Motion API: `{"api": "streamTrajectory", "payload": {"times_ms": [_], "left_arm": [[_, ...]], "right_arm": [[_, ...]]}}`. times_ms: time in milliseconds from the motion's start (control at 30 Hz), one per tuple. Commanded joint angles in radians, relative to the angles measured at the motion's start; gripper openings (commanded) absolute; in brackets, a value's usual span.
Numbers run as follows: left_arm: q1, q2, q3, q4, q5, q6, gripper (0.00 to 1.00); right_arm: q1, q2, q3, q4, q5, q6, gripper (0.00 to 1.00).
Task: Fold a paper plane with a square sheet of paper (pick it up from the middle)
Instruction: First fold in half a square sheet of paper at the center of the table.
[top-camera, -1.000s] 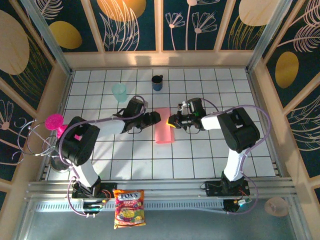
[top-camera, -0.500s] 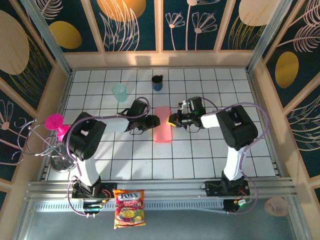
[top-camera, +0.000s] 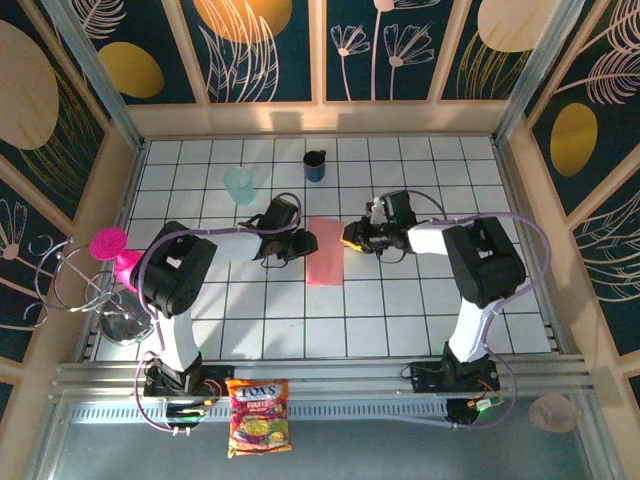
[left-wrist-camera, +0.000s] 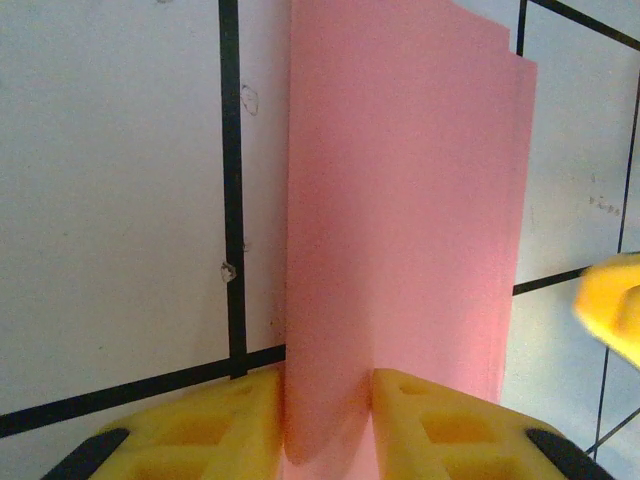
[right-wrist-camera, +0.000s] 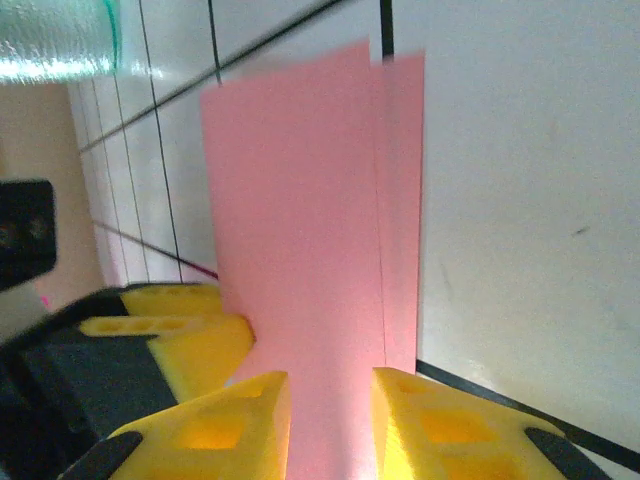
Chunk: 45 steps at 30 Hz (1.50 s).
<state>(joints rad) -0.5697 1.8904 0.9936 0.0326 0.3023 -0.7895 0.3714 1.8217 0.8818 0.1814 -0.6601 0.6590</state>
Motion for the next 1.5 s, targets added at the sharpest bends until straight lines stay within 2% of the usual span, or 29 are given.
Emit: {"api": "streamTrajectory", "payload": {"times_ms": [0,467,1467], "left_arm": [[-0.011,0.077,-0.012,-0.065,-0.051,0.016,0.31],[-0.034,0.151,0.052,-0.188,-0.141,0.145,0.34],[-0.067,0.266,0.165,-0.286,-0.203,0.203,0.38]], "right_arm": [[-0.015,-0.063,0.013,-0.085,0.102,-0.055,0.28],[-0.013,-0.068,0.011,-0.077,0.117,-0.055,0.27],[-0.002,-0.042,0.018,-0.071,0.113,-0.055,0.26]]}}
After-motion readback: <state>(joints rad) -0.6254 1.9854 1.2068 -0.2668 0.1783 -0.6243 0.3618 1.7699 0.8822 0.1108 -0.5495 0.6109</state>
